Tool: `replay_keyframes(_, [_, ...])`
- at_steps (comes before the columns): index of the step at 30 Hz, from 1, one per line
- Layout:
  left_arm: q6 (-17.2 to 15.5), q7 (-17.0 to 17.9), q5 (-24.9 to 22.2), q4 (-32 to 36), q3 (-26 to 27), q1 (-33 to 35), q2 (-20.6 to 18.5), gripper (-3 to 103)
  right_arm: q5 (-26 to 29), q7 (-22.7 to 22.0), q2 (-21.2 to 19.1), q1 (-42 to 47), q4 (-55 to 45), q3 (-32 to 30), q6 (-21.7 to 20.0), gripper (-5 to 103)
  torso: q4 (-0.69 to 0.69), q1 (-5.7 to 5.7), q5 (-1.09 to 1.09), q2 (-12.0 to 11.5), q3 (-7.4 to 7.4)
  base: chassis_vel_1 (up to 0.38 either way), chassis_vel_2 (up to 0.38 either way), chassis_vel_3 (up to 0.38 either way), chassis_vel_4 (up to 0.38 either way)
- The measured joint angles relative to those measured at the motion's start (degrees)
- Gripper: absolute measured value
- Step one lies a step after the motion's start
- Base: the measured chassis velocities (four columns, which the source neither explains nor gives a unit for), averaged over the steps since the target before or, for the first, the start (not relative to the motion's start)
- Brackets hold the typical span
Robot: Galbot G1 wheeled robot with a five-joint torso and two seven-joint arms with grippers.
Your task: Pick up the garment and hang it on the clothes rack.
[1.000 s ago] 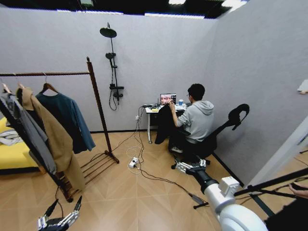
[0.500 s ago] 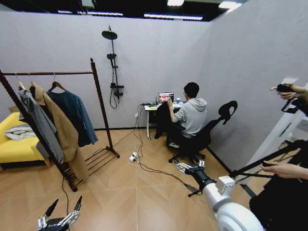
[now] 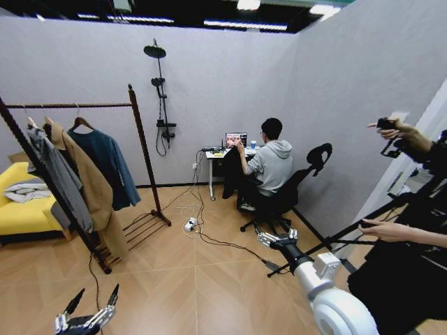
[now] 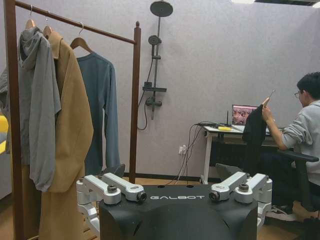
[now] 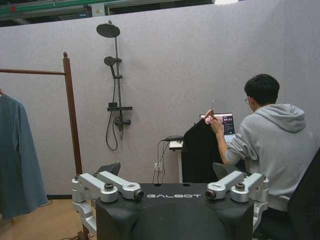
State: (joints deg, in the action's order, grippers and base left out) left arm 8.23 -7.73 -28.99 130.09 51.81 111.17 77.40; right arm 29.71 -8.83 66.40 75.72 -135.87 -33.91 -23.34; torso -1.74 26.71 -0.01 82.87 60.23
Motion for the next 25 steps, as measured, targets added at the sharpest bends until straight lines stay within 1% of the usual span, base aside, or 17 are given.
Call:
replay_keyframes(5, [0.0,0.0,0.0,0.0,0.0,0.0,0.0,100,-0.6,1.3,0.1,1.0,-0.1,-2.3,0.3,100,0.0,-0.04,0.01,0.0,-0.01,0.0,0.0,0.0,0.0])
replay_keyframes(8, [0.0,0.0,0.0,0.0,0.0,0.0,0.0,100,-1.6,4.4,0.2,3.1,0.9,-5.8,1.0,100,-0.01,-0.06,0.02,0.0,-0.02,0.0,0.0,0.0,0.0])
replay_keyframes(10, [0.0,0.0,0.0,0.0,0.0,0.0,0.0,100,-2.3,5.2,0.3,3.9,1.3,-7.0,1.6,100,-0.02,-0.05,0.01,0.0,-0.02,0.0,0.0,0.0,0.0])
replay_keyframes(25, [0.0,0.0,0.0,0.0,0.0,0.0,0.0,100,-2.6,5.6,0.3,4.3,1.5,-7.3,1.8,100,-0.01,-0.05,0.01,0.0,-0.02,0.0,0.0,0.0,0.0])
